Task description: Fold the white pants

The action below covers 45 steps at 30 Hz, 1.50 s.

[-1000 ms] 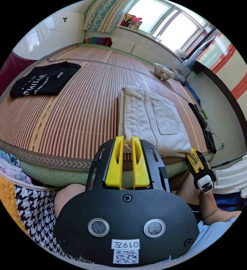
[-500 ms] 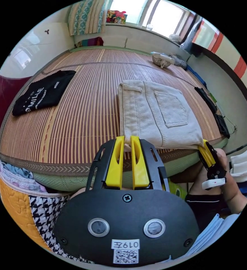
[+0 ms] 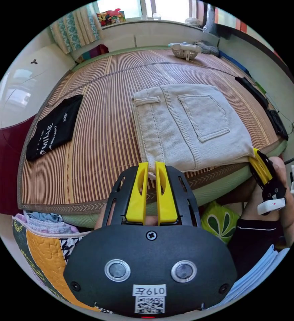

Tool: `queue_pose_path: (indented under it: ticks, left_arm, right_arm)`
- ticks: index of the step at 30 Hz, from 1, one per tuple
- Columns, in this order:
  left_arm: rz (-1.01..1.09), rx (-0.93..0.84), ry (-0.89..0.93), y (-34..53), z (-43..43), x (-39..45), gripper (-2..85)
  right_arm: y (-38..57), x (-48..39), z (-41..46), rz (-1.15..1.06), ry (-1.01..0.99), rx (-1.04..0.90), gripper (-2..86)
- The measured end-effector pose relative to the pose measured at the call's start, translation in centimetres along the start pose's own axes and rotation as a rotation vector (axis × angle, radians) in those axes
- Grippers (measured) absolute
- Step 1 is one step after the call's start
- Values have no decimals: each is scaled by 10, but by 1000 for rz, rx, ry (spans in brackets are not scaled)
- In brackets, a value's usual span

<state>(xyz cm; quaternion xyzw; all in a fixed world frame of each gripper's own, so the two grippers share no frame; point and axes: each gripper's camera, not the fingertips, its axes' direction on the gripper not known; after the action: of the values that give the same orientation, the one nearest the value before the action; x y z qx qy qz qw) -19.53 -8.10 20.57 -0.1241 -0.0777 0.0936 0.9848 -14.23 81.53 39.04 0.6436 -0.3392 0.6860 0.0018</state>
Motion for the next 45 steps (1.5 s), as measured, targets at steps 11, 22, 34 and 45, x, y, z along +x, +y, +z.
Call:
queue_pose_path:
  ticks: [11,22,34,45]
  left_arm:
    - [-22,-27,-48,-14,9,33,18]
    - [99,-77,-151,-27,13,55,22]
    - [62,18,-109,-18,7,20,19]
    - [-49,132,-34,4,-45,-51,27]
  right_arm:
    - [4,-25,5,55,25,-10,61]
    - [26,-58,20,5,8,11,59]
    - [75,-75,57,192,-138,90,63]
    - [139,-113,45,317,-63,296,69]
